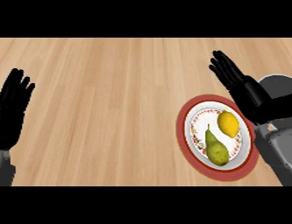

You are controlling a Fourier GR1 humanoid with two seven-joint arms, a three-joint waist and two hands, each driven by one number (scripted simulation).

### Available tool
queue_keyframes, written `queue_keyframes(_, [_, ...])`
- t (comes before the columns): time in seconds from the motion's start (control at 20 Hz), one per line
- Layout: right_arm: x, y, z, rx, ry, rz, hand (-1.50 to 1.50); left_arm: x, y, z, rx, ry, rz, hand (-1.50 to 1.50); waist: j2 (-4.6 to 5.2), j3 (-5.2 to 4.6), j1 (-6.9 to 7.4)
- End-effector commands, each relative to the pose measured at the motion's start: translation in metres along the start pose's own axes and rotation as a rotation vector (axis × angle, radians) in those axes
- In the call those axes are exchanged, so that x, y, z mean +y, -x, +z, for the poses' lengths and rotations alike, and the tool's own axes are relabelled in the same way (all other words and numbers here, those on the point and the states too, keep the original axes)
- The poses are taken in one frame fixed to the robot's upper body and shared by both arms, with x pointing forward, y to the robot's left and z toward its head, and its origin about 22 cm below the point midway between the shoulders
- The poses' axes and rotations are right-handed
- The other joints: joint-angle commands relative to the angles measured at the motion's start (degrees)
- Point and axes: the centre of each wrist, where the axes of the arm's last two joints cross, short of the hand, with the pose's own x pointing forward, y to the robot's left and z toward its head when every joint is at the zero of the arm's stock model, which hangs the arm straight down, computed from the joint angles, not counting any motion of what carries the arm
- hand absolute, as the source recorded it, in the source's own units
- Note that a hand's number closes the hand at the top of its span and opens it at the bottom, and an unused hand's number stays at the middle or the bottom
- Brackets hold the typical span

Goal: Pick the pear from the plate and place it in the pan

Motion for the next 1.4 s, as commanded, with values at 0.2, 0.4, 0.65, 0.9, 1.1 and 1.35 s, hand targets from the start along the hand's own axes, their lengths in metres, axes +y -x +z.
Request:
queue_keyframes(0.2, [-0.001, 0.072, 0.038, 0.183, -0.397, -0.352, 1.50, -0.010, -0.011, -0.012, -0.089, 0.051, -0.119, 0.00, 1.97, 0.81, 2.44])
queue_keyframes(0.4, [-0.074, 0.089, 0.087, 0.189, -0.263, -0.172, -1.50, -0.034, 0.005, -0.011, -0.034, 0.073, -0.113, 0.00, 0.58, 0.55, 0.47])
queue_keyframes(0.65, [-0.145, 0.062, 0.112, 0.096, -0.128, 0.050, -1.50, -0.033, 0.021, 0.001, -0.021, 0.076, -0.125, 0.00, 0.36, 0.54, 1.32])
queue_keyframes(0.9, [-0.195, 0.010, 0.090, 0.136, -0.272, 0.156, -1.50, -0.049, 0.010, -0.021, -0.038, 0.097, -0.113, 0.00, 0.52, 0.50, 1.92])
queue_keyframes(1.1, [-0.201, -0.031, 0.064, 0.214, -0.436, 0.337, -1.50, -0.045, 0.019, -0.022, -0.045, 0.109, -0.118, 0.00, 0.79, 0.46, 2.78])
queue_keyframes(1.35, [-0.199, -0.047, 0.026, 0.242, -0.470, 0.375, -1.50, -0.042, 0.013, -0.022, -0.017, 0.116, -0.123, 0.00, 0.54, 0.44, 2.70])
